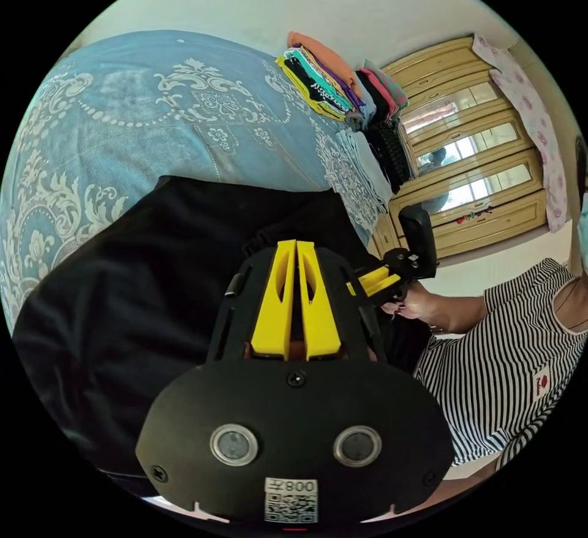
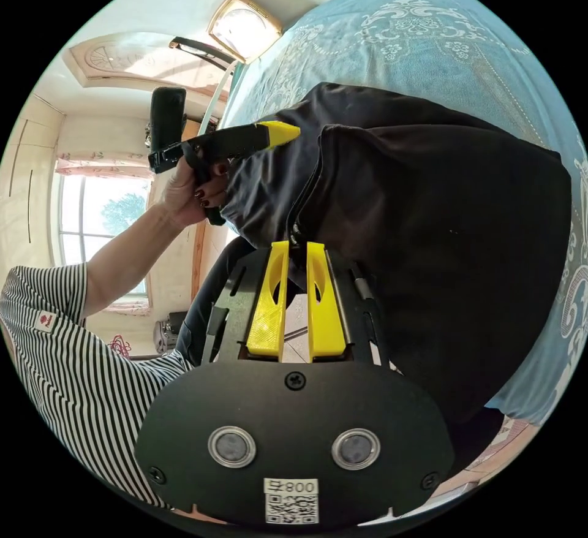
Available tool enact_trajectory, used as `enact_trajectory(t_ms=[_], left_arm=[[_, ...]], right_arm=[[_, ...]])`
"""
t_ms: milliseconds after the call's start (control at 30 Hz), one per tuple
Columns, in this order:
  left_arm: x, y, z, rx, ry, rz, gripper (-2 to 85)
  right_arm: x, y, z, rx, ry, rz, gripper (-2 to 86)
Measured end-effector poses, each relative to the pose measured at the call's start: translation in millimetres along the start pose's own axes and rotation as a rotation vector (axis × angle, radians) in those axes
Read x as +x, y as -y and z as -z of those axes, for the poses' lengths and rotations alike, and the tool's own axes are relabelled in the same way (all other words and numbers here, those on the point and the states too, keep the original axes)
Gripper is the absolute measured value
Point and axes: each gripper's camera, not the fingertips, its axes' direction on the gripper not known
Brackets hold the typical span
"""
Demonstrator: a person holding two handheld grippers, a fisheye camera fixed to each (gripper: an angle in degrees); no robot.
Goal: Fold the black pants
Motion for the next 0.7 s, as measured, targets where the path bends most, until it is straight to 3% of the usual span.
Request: enact_trajectory(t_ms=[200, 467, 700], left_arm=[[-12.8, -27.9, -24.7, -0.123, 0.078, 0.05, 0.2], [-15.6, -52.5, -16.6, -0.121, 0.127, 0.032, 0.2], [12.3, -77.5, -0.8, -0.08, 0.134, -0.049, 0.1]], right_arm=[[14.6, 23.0, -13.5, -0.009, 0.003, 0.02, 6.3], [13.2, 40.1, -10.7, -0.034, 0.016, 0.117, 3.5], [29.2, 79.7, 4.3, 0.04, -0.107, 0.128, 1.1]])
